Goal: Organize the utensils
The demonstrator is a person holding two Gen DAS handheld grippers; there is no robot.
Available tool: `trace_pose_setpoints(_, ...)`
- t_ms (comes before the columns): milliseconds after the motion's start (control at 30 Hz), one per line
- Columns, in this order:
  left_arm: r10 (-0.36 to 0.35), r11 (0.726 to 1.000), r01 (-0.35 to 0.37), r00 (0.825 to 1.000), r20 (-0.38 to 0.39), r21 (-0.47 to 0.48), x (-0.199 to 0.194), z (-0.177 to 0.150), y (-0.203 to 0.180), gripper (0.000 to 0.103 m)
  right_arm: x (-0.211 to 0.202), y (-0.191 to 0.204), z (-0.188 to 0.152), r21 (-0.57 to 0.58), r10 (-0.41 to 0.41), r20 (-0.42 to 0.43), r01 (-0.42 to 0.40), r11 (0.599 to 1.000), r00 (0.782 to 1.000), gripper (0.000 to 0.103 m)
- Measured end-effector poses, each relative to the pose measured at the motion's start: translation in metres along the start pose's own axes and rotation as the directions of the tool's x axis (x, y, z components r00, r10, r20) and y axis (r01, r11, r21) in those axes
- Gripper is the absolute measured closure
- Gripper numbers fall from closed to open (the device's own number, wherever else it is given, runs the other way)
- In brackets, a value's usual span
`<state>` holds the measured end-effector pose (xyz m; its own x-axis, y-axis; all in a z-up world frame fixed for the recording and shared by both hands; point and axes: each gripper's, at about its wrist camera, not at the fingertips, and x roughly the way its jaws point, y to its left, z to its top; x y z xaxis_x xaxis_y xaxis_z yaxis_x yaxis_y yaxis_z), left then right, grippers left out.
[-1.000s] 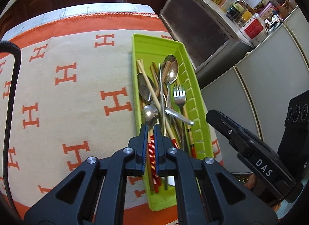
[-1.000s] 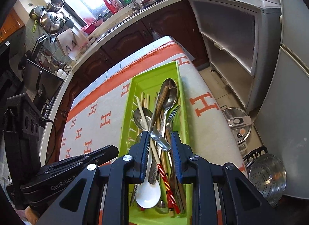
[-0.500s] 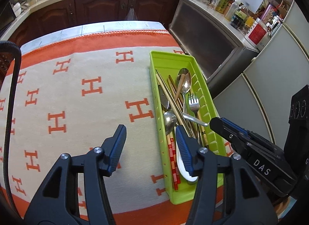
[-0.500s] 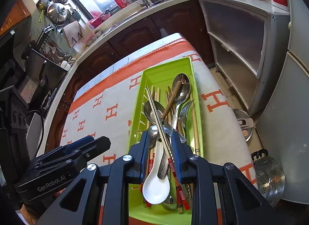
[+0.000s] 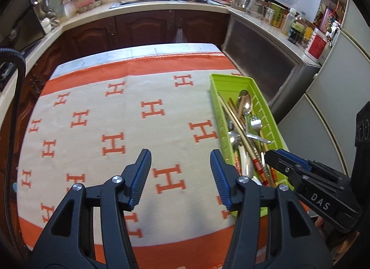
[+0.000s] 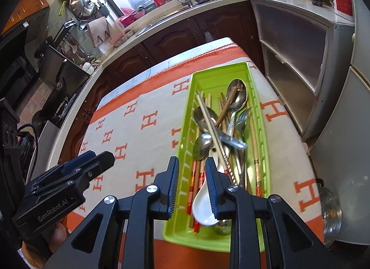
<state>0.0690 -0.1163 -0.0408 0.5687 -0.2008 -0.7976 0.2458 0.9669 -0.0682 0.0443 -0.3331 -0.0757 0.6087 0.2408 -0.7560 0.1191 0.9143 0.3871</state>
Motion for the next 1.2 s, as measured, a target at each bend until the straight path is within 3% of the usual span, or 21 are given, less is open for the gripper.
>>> trace_pose_setpoints(167,0.08,0.996,-0.079,0.996,0.034,-0.026,-0.022,-0.013,0.021,0.053,-0.013,0.021,-0.017,-0.052,0.011,0.014,-0.011,0.999,1.0,0.067)
trace_pose_setpoints(300,0.128,0.991,-0.125,0.99,0.061,-0.047,-0.039,-0.023,0.036,0.044,-0.027,0.041,-0.024,-0.096,0.015,0.032,-0.012,0.995,0.999,0.067)
trace_pose_setpoints(533,0.221,0.975,-0.214,0.964,0.146,-0.063,-0.073,-0.038,0.049,0.036,-0.052,0.076,-0.027,-0.155,0.027,0.078,-0.015,0.988,0.997,0.064)
trace_pose_setpoints(733,0.255,0.966,-0.242,0.953,0.162,-0.095,-0.092,-0.046,0.056,0.035,-0.07,0.104,-0.035,-0.213,0.027,0.118,-0.001,0.977,0.993,0.064)
trace_pose_setpoints(1200,0.246,0.964,-0.223,0.955,0.166,-0.145,-0.108,-0.057,0.071,0.035,-0.078,0.13,-0.048,-0.247,0.023,0.124,0.009,0.969,0.992,0.055)
